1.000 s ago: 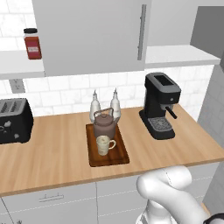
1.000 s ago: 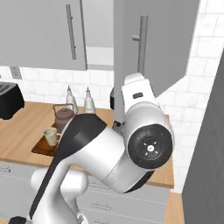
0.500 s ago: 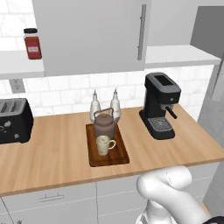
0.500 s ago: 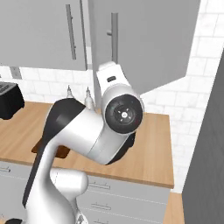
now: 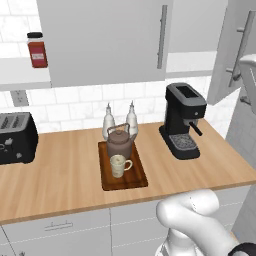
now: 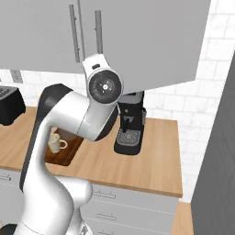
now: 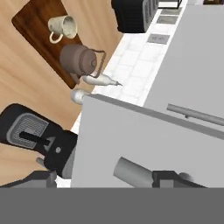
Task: Pick the kettle from the counter and place it on the tray. Then pick the mug from the cabinet and place it on the tray. Then close the cabinet doors.
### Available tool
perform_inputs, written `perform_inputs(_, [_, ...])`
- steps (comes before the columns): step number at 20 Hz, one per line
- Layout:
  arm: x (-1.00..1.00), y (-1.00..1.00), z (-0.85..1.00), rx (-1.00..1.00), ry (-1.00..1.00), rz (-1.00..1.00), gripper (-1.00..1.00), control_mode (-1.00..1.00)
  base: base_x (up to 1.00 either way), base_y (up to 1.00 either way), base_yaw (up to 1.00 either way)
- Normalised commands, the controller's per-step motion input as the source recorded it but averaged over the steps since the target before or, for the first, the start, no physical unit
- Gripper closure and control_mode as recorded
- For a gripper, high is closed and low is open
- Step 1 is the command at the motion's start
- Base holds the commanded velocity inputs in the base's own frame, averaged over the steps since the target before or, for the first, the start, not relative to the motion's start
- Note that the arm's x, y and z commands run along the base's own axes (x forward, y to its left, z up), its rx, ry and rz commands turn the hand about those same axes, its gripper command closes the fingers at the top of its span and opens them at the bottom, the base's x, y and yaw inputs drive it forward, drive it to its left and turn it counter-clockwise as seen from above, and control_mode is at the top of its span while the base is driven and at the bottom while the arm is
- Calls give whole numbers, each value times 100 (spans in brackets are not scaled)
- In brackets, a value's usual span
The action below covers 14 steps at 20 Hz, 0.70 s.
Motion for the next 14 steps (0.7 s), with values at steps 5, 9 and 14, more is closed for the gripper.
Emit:
perform_inputs(5, [100,23,-2,0,23,3,-100,-100,0,0,0])
perform_inputs(9, [95,19,-3,0,13,0,-100,-100,0,0,0])
perform_inputs(14, [91,13,-11,0,4,0,-100,-100,0,0,0])
